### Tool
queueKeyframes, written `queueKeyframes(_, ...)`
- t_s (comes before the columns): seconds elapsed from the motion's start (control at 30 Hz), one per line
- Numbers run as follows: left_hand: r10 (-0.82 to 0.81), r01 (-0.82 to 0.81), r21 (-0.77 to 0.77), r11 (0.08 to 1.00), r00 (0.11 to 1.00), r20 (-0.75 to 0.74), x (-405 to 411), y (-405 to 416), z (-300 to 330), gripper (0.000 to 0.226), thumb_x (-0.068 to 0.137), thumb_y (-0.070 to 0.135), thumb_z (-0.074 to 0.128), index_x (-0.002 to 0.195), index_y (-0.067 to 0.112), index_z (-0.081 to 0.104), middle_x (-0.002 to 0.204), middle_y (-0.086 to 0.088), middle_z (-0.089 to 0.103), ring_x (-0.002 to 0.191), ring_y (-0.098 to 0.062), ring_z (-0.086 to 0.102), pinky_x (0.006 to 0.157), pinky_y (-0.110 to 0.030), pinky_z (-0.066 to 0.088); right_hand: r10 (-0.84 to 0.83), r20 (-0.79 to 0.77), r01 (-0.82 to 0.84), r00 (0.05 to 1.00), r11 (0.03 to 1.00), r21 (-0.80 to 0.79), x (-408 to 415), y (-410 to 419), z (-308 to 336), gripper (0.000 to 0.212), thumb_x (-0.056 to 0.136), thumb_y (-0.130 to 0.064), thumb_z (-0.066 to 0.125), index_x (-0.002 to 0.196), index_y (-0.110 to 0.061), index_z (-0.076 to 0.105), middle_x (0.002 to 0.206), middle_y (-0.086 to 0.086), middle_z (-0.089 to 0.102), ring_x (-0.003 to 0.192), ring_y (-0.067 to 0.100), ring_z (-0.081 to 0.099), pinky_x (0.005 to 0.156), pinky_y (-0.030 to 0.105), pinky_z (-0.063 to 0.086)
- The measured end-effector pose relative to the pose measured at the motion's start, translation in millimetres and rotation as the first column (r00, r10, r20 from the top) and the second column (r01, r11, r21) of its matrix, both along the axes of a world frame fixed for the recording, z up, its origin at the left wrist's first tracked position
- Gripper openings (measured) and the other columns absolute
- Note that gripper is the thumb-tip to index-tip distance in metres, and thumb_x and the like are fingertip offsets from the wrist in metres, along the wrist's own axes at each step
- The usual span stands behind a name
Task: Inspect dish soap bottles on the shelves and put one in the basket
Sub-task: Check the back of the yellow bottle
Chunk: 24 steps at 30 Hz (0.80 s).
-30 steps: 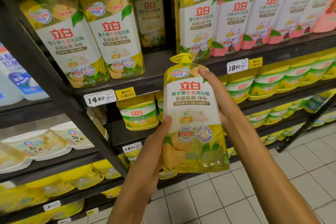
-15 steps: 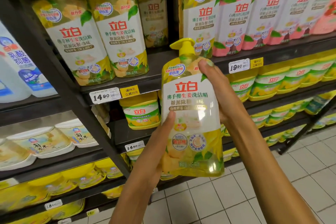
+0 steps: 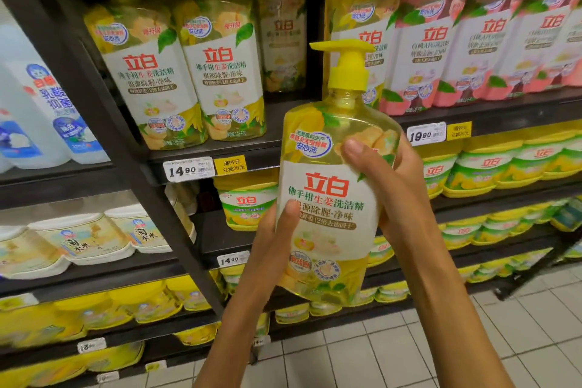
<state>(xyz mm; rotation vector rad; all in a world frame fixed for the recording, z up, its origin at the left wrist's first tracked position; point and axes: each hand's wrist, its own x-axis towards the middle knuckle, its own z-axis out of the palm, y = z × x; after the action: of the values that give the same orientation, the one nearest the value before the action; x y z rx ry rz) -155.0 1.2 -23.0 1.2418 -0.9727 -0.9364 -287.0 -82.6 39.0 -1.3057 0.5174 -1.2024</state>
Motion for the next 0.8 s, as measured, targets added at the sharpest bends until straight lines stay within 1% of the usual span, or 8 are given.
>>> queueKeyframes(0.1, -0.035, 0.035, -0.019, 0.999, 0.999, -0.014, -5, -6, 5, 0.040, 0.076, 0.079, 0.039, 0.096, 0.057, 0.065, 0.102, 0.025, 0.071, 0.099, 0.004, 0.066, 0.076, -0.013, 0.053, -0.087, -0.060, 0.080, 0.994, 0.991, -0.108, 3, 5, 7, 0.074, 0.062, -0.045, 0.081, 0.130, -0.034, 0.053, 0.124, 0.000, 0.065, 0.111, 0.019, 0.065, 0.089, 0.044, 0.056)
queueKeyframes(0.23, 0.052, -0.058, -0.038, 0.998, 0.988, -0.147, -12, -19, 3, 0.047, 0.064, 0.073, 0.039, 0.089, 0.051, 0.072, 0.101, 0.014, 0.074, 0.101, -0.007, 0.068, 0.089, -0.035, 0.051, 0.012, -0.073, -0.021, 0.997, 0.991, -0.134, -4, -8, 15, 0.070, 0.070, -0.058, 0.071, 0.133, -0.034, 0.053, 0.118, -0.011, 0.068, 0.109, 0.010, 0.065, 0.084, 0.028, 0.055)
queueKeyframes(0.37, 0.001, -0.003, -0.005, 1.000, 0.964, -0.267, 0, -28, 1, 0.066, 0.068, 0.079, 0.042, 0.113, 0.037, 0.067, 0.115, 0.002, 0.071, 0.112, -0.018, 0.064, 0.094, -0.038, 0.050, 0.208, -0.057, -0.210, 0.976, 0.977, -0.030, -5, -32, 16, 0.098, 0.055, -0.075, 0.075, 0.136, -0.024, 0.051, 0.125, -0.003, 0.067, 0.118, 0.015, 0.062, 0.095, 0.034, 0.051)
queueKeyframes(0.5, -0.114, 0.130, 0.036, 0.991, 0.948, -0.299, -4, -31, -5, 0.075, 0.075, 0.078, 0.040, 0.130, 0.030, 0.057, 0.126, -0.005, 0.065, 0.119, -0.024, 0.059, 0.105, -0.047, 0.042, 0.459, 0.117, -0.468, 0.881, 0.882, 0.065, 7, -38, 9, 0.051, 0.065, -0.061, 0.075, 0.104, -0.029, 0.076, 0.104, -0.009, 0.075, 0.101, 0.008, 0.069, 0.082, 0.024, 0.055)
queueKeyframes(0.57, -0.093, 0.117, 0.070, 0.991, 0.953, -0.287, -4, -31, -5, 0.073, 0.076, 0.073, 0.036, 0.129, 0.027, 0.057, 0.119, -0.004, 0.069, 0.113, -0.021, 0.063, 0.100, -0.045, 0.047, 0.448, 0.209, -0.470, 0.869, 0.880, 0.068, 10, -36, 4, 0.045, 0.070, -0.054, 0.075, 0.105, -0.026, 0.076, 0.103, -0.005, 0.075, 0.099, 0.012, 0.070, 0.081, 0.027, 0.056)
queueKeyframes(0.67, -0.029, 0.035, 0.098, 0.995, 0.998, -0.063, 1, -33, 6, 0.079, 0.075, 0.078, 0.035, 0.117, 0.019, 0.064, 0.106, -0.011, 0.072, 0.103, -0.022, 0.067, 0.094, -0.041, 0.052, 0.257, 0.233, -0.288, 0.938, 0.952, 0.109, 16, -34, 0, 0.080, 0.065, -0.042, 0.084, 0.130, -0.007, 0.056, 0.113, 0.009, 0.069, 0.101, 0.022, 0.068, 0.080, 0.034, 0.055)
queueKeyframes(0.73, -0.045, 0.044, 0.023, 0.999, 0.997, 0.065, 1, -30, 12, 0.082, 0.071, 0.083, 0.041, 0.119, 0.017, 0.057, 0.109, -0.010, 0.067, 0.101, -0.006, 0.064, 0.086, -0.023, 0.051, 0.101, 0.199, -0.121, 0.975, 0.988, 0.094, 19, -32, 1, 0.089, 0.063, -0.035, 0.080, 0.140, -0.008, 0.044, 0.121, 0.012, 0.065, 0.102, 0.021, 0.068, 0.077, 0.031, 0.056)
queueKeyframes(0.8, -0.061, 0.074, -0.096, 0.993, 0.990, 0.128, -4, -27, 13, 0.097, 0.054, 0.084, 0.059, 0.129, 0.025, 0.041, 0.117, 0.013, 0.061, 0.101, 0.015, 0.057, 0.080, -0.006, 0.045, 0.041, 0.182, -0.060, 0.983, 0.994, 0.096, 22, -31, 5, 0.091, 0.060, -0.036, 0.079, 0.140, -0.012, 0.043, 0.128, 0.015, 0.062, 0.102, 0.019, 0.068, 0.077, 0.030, 0.056)
